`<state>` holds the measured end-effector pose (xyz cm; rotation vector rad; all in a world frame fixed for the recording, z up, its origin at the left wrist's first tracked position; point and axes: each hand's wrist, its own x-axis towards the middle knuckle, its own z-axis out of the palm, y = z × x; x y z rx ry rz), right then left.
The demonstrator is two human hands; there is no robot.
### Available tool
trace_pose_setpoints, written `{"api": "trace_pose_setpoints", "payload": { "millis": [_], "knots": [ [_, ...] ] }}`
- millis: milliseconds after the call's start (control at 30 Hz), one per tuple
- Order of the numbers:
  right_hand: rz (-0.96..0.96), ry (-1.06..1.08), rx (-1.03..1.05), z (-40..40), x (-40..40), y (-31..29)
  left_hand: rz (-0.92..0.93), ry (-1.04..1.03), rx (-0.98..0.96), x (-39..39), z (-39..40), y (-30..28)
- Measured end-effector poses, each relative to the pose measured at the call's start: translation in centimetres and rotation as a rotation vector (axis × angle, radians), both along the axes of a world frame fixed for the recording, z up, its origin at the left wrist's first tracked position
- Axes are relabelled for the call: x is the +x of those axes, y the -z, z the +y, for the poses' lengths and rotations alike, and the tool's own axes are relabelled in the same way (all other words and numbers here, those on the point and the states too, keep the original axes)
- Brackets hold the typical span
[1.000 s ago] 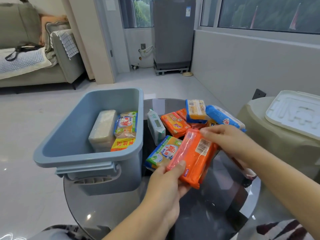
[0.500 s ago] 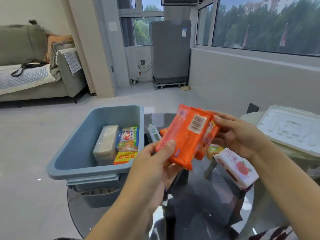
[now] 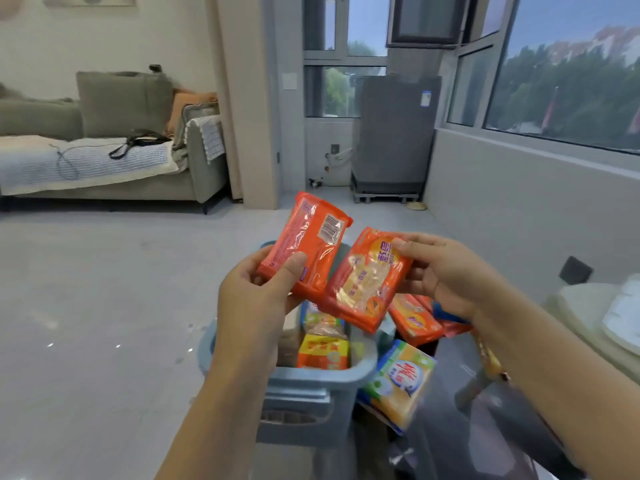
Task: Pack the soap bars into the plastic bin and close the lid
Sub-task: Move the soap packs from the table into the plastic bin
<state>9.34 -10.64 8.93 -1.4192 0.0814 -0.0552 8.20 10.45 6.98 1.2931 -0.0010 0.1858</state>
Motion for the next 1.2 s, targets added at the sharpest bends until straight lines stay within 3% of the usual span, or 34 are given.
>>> {"api": "trace_pose_setpoints", "payload": {
  "millis": [367, 500, 767, 1000, 1200],
  "knots": [
    [0.338, -0.432, -0.357, 8.6, 5.9, 1.8, 0.017, -0.116, 0.166, 3.0, 7.1, 1.5],
    [0.392, -0.499, -0.492, 10.7, 6.9, 3.3, 0.031, -0.130, 0.181, 3.7, 7.8, 2.6],
    [0.302, -0.654, -1.142, 11.7, 8.0, 3.6, 0.062, -0.143, 0.170, 4.4, 8.1, 3.8],
    [0.444, -0.755, -1.001, 12.5, 8.6, 3.7, 0.064, -0.145, 0.160, 4.2, 7.9, 3.8],
    [0.424, -0.781, -0.972, 12.2, 7.8, 4.6, 0.061, -0.129, 0.113, 4.2, 8.0, 3.9]
  ]
}}
